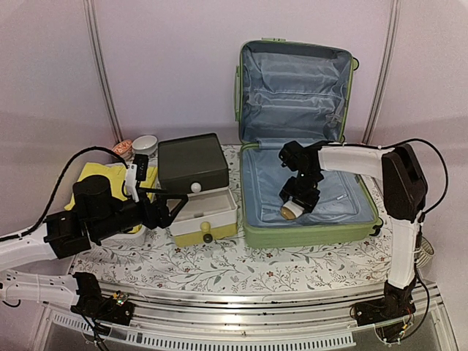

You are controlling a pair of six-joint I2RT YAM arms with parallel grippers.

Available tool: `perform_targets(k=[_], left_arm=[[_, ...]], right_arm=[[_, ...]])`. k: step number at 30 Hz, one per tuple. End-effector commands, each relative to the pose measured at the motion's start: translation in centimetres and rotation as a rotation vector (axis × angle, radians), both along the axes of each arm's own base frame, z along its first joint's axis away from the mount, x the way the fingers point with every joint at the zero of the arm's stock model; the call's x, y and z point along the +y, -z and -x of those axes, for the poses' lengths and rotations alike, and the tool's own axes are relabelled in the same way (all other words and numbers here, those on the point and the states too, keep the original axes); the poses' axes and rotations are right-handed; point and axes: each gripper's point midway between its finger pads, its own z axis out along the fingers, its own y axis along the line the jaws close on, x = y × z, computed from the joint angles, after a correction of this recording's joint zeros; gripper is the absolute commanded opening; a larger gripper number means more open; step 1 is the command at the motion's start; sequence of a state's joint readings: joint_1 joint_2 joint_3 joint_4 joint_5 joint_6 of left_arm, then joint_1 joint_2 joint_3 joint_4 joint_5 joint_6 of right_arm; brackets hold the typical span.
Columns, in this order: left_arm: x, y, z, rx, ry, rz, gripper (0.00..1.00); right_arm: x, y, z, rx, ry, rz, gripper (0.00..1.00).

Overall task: Open, take out, and arrange the luggage
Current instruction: Pick up the makeup from the center of the board, then place the makeup in the drawer.

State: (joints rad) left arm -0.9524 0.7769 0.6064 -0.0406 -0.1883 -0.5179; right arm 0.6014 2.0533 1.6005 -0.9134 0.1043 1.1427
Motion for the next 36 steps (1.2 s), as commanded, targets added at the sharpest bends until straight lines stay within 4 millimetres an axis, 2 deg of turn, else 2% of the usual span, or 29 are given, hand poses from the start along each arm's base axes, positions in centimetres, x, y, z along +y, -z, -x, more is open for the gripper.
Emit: perform_targets(k=[1,8,14,18,20,26,28,34,36], left_arm=[[0.7,0.1,-0.2,0.005,-0.021,0.006,0.90],[0.4,0.0,-0.3,0.004,-0.017,0.004,0.90],[0.1,0.2,-0.4,0.016,-0.014,0.002,0.90],[0.1,0.3,-0.4,0.027,-0.019,0.007,0.90],[0.1,0.4,-0.5,0.032,-0.020,0.009,0.90],[0.2,0.5,-0.7,0.042,-0.036,0.004,0.90],[0.2,0.4,-0.8,0.041,-0.040,-0.004,0.90],[0.2,0.8,-1.1,0.065,-0.053,-0.019,0.90],[0.5,1.0,-1.1,0.080,-0.064,-0.011,0.90]], right_arm=[[0.2,-3.5,0.0,-0.102,-0.063,-0.017,0.70],[1.2,-8.2,0.1,-0.249,-0.161,-0.119,0.68],[2.3,-11.3,0.4,-0.361,-0.252,-0.199,0.66],[3.5,-13.2,0.3,-0.434,-0.346,-0.243,0.66],[4.5,-14.8,0.3,-0.501,-0.414,-0.256,0.66],[8.4,-20.1,2.1,-0.748,-0.626,-0.233,0.66],[10.1,-21.0,3.1,-0.805,-0.697,-0.208,0.66],[17.2,-22.2,7.1,-0.948,-0.904,-0.119,0.66],[19.1,-21.9,7.5,-0.991,-0.941,-0.041,0.66]])
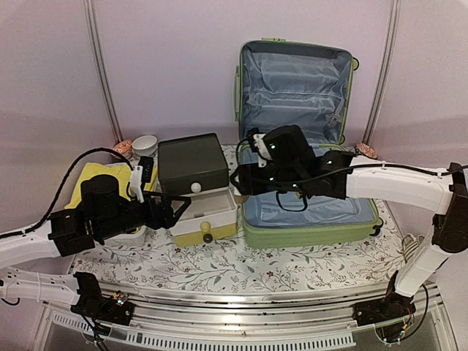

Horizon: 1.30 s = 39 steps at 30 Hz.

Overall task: Open, take out, and arrange the luggage
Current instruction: Place the makeup in the drawer.

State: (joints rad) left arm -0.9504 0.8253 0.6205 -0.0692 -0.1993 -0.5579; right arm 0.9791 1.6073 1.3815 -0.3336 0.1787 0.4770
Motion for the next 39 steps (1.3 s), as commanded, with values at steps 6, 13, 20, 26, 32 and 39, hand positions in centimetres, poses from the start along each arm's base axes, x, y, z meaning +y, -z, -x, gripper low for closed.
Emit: perform_targets(k=[6,13,20,26,32,39], left_arm=[[2.0,0.0,-0.7,0.060,-0.066,0.030,0.90],[3.4,0.1,-0.5,0.067,-0.100,0.024,0.90],[4.1,0.2,-0.7,0.069,-0.113,0.012,0.90],[4.0,0.6,-0.8,0.077,-0.109,0.011,0.90],[4.0,0.8,-1.0,0.084,-0.106,0.009,0.90],[3.9,0.8,-1.0,0.087,-0.103,0.011,0.90]], right_arm=[[7.9,-2.1,-0.5,-0.387,-0.065,0.152,0.66],[9.2,-1.1,-1.6,-0.493,-0.029,0.237,0.67],[10.0,0.6,-1.7,-0.516,-0.056,0.279,0.68],[10.4,2.7,-1.3,-0.505,-0.068,0.326,0.71],[11.4,3.9,-0.2,-0.506,-0.122,0.346,0.79],[11.6,2.2,0.8,-0.513,-0.172,0.313,0.99]])
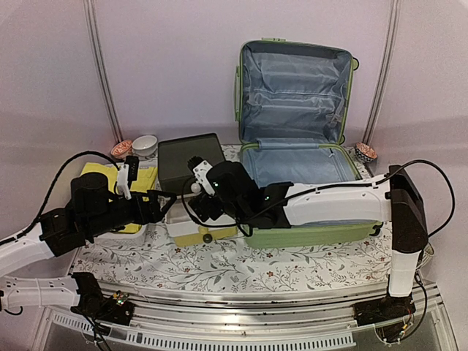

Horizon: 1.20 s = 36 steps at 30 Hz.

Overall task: Open, take out, and arrange the luggage
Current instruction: Place the makeup in the drawer, then adjust the makeup in the drawer.

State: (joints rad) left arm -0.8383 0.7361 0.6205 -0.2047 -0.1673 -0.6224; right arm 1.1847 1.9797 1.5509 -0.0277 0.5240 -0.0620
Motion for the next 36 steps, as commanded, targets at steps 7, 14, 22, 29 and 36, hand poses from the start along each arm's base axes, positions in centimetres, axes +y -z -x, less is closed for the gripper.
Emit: perform_targets(k=[7,14,22,29,36], left_arm=[[-0.2,0.8,-0.3,0.030,0.008,-0.008,0.90],[-0.7,1.3,-0.4,0.056,0.027,-0.011,0.90],[-1.0,2.1,-0.6,0.082,0.032,-0.016,0.90],[-1.1,2.2,-0.7,0.085,0.038,-0.012,0.90],[-0.6,2.5,-0.5,0.094,0.029,-0.017,0.90]], right_arm=[[-0.7,-6.0,1.3,-0.008,-0.039,-0.130,0.99],[-3.5,-6.8,0.4,0.115,0.003,-0.189,0.94],[-6.1,-4.3,1.2,0.313,0.047,-0.215,0.26],[-4.7,-1.3,1.1,0.430,0.089,-0.213,0.02],[-3.5,2.4,0.1,0.525,0.135,-0.205,0.02]])
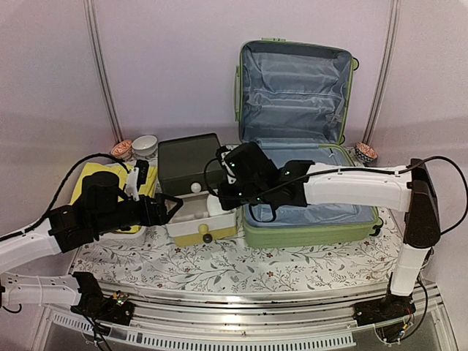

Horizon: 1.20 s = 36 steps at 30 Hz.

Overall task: Open, take out, and arrange the luggage
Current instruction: Adjust the makeup in the drawer.

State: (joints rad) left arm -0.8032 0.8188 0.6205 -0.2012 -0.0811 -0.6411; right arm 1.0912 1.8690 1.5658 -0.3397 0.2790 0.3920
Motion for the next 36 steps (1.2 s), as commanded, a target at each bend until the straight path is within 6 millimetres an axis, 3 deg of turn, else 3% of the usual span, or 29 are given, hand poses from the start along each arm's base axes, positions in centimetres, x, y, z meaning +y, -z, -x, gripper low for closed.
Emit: perform_targets(k=[1,13,23,27,36], left_arm=[[0.6,0.1,0.0,0.006,-0.014,0.007,0.90],[0.9,0.2,-0.2,0.010,-0.011,0.007,0.90],[1.0,0.4,-0.2,0.015,-0.014,0.010,0.90],[0.9,0.5,-0.3,0.018,-0.012,0.008,0.90],[0.7,0.2,-0.6,0.004,-0.001,-0.016,0.90]], right_arm=[[0.7,2.4,-0.4,0.105,0.026,-0.011,0.02],[1.5,6.0,-1.8,0.210,0.051,-0.010,0.02],[1.0,10.1,-2.8,0.250,0.118,0.138,0.02],[0.9,7.8,-2.9,0.220,0.114,0.098,0.02],[-1.1,-3.2,-2.6,0.016,0.067,-0.042,0.03]])
